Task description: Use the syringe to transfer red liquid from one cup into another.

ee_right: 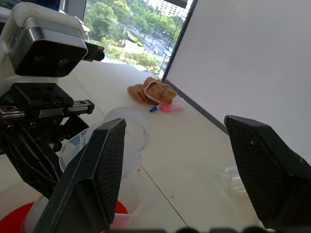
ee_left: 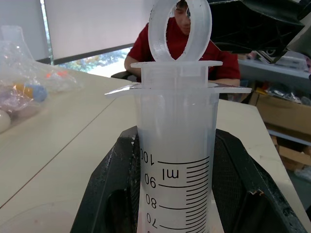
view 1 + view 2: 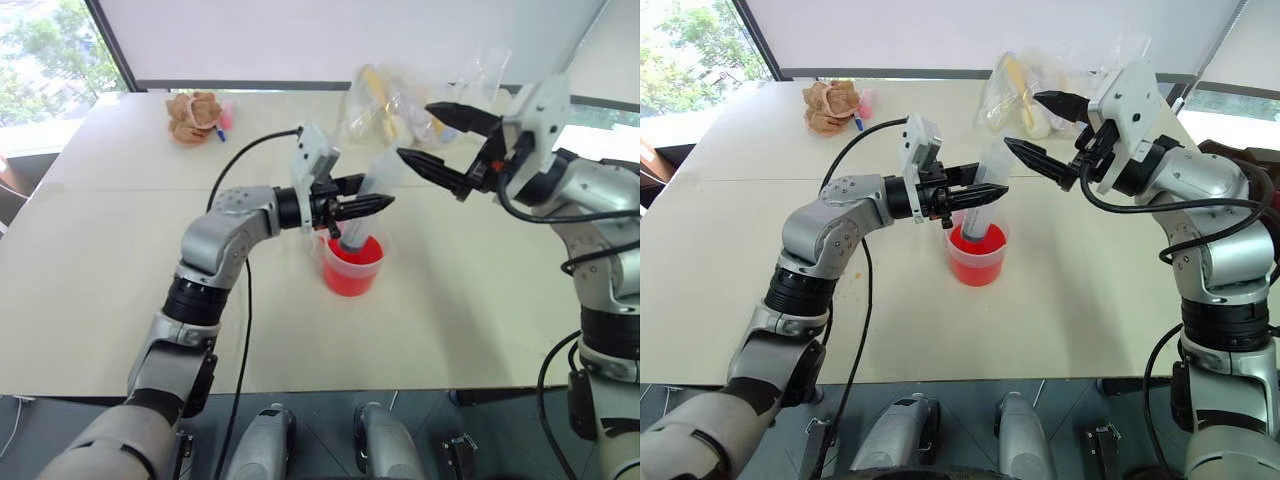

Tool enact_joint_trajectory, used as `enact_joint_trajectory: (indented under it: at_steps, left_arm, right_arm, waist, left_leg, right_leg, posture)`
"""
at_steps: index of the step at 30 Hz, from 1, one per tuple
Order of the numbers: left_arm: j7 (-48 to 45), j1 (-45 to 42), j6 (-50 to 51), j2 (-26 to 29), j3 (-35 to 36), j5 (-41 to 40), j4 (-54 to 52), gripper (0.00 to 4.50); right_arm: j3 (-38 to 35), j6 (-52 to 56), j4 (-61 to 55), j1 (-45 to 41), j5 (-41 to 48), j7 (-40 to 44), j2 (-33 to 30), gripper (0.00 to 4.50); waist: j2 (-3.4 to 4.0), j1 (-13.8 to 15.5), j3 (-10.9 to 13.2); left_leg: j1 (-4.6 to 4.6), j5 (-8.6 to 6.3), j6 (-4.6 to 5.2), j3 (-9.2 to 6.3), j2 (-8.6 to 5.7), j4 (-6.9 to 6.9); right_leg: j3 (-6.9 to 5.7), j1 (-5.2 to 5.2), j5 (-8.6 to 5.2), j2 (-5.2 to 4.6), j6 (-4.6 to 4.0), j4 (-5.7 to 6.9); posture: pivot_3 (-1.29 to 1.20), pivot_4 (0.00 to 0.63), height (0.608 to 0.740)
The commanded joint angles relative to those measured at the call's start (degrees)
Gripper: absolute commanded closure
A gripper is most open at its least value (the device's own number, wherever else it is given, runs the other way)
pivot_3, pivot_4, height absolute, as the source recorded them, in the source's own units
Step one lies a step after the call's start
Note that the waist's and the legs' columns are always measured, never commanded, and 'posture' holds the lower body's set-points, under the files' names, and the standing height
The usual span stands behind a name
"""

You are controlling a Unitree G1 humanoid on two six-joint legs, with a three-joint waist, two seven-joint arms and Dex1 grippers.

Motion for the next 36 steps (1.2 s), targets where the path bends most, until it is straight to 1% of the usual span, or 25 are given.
enact_joint_trajectory:
  at_steps: [1, 5, 7, 8, 10, 12, 13, 17, 23, 29, 36]
  left_arm:
    - [-0.6, 0.2, -0.6, -0.3, -0.6, -0.5, -3.5, 3.09]
    - [-0.5, 0.7, -0.6, -0.6, -1.0, -0.3, -3.9, 3.09]
    - [-0.5, 0.9, -0.9, -0.6, -1.2, 0.1, -3.8, 3.09]
    - [-0.5, 1.2, -1.0, -0.7, -1.3, 0.3, -3.7, 3.09]
    - [-0.4, 1.7, -1.2, -0.9, -1.5, 0.5, -3.6, 3.09]
    - [-0.4, 2.2, -1.7, -1.1, -1.8, 0.8, -3.1, 3.09]
    - [-0.3, 2.5, -1.9, -1.2, -1.9, 1.0, -2.8, 3.09]
    - [-0.1, 3.1, -2.2, -1.8, -2.2, 1.2, -2.6, 3.09]
    - [-0.4, 3.7, -2.9, -2.1, -2.9, 1.9, -2.3, 3.09]
    - [-0.2, 4.8, -2.9, -2.6, -3.9, 2.0, -3.7, 3.09]
    - [0.0, 4.4, -3.1, -2.9, -3.5, 2.3, -3.3, 3.09]
  right_arm:
    - [-0.3, -0.8, -1.5, -0.9, 0.2, 0.1, 0.6, 1.13]
    - [0.3, -1.8, -0.4, -1.3, -1.0, 0.3, 1.4, 1.13]
    - [0.4, -2.4, 0.1, -1.5, -1.2, 0.5, 1.7, 1.66]
    - [0.5, -2.6, 0.3, -1.4, -1.3, 0.8, 1.7, 1.94]
    - [0.5, -2.8, 0.4, -1.1, -1.5, 1.3, 1.6, 3.01]
    - [0.5, -2.8, 0.4, -1.0, -1.5, 1.6, 1.6, 3.91]
    - [0.5, -2.6, 0.3, -1.1, -1.4, 1.6, 1.6, 4.44]
    - [-0.3, -2.8, 0.7, -1.9, -2.0, 0.4, 1.6, 4.44]
    - [-2.1, -5.9, 4.4, -4.7, -4.4, -2.2, 1.8, 4.44]
    - [-2.6, -8.0, 6.5, -5.8, -5.7, -2.9, 1.6, 4.44]
    - [-2.4, -7.5, 6.6, -5.2, -5.0, -1.9, 1.4, 4.44]
  waist:
    - [0.0, 0.0, 0.0]
    - [0.0, 0.0, 0.0]
    - [0.0, 0.0, 0.0]
    - [0.0, 0.0, 0.0]
    - [0.0, 0.0, 0.0]
    - [0.0, 0.0, 0.0]
    - [0.0, 0.0, 0.0]
    - [0.0, 0.0, 0.0]
    - [0.0, 0.0, 0.0]
    - [0.0, 0.0, 0.0]
    - [0.0, 0.0, 0.0]
  left_leg:
    - [0.0, 0.0, 0.0, -0.01, 0.0, 0.0]
    - [0.0, 0.0, 0.0, -0.01, 0.0, 0.0]
    - [0.0, 0.0, 0.0, 0.0, -0.01, 0.0]
    - [0.0, 0.0, 0.0, -0.01, -0.01, 0.0]
    - [0.0, 0.0, 0.0, 0.0, -0.01, 0.0]
    - [0.0, 0.0, 0.0, -0.01, -0.01, 0.0]
    - [0.0, 0.0, 0.0, 0.0, -0.01, 0.0]
    - [0.0, 0.0, 0.0, -0.01, -0.01, 0.0]
    - [0.0, 0.0, 0.0, -0.01, -0.02, 0.0]
    - [0.0, 0.0, 0.0, -0.01, -0.02, 0.0]
    - [0.0, 0.0, 0.0, -0.01, -0.02, 0.0]
  right_leg:
    - [0.0, 0.0, 0.0, 0.01, 0.0, 0.0]
    - [0.0, 0.0, 0.0, 0.01, 0.0, 0.0]
    - [0.0, 0.0, 0.0, 0.01, 0.0, 0.0]
    - [0.0, 0.0, 0.0, 0.02, 0.0, 0.0]
    - [0.0, 0.0, 0.0, 0.02, 0.0, 0.0]
    - [0.0, 0.0, 0.0, 0.02, 0.0, 0.0]
    - [0.0, 0.0, 0.0, 0.02, 0.0, 0.0]
    - [0.0, 0.0, 0.0, 0.02, 0.0, 0.0]
    - [0.0, 0.0, 0.0, 0.02, 0.0, 0.0]
    - [0.0, 0.0, 0.0, 0.02, 0.0, 0.0]
    - [0.0, 0.0, 0.0, 0.02, 0.0, 0.0]
  posture:
    - [0.0, 0.15, 0.74]
    - [0.0, 0.15, 0.74]
    - [0.0, 0.15, 0.74]
    - [0.0, 0.15, 0.74]
    - [0.0, 0.15, 0.74]
    - [0.0, 0.15, 0.74]
    - [0.0, 0.15, 0.74]
    - [0.0, 0.15, 0.74]
    - [0.0, 0.15, 0.74]
    - [0.0, 0.15, 0.74]
    - [0.0, 0.15, 0.74]
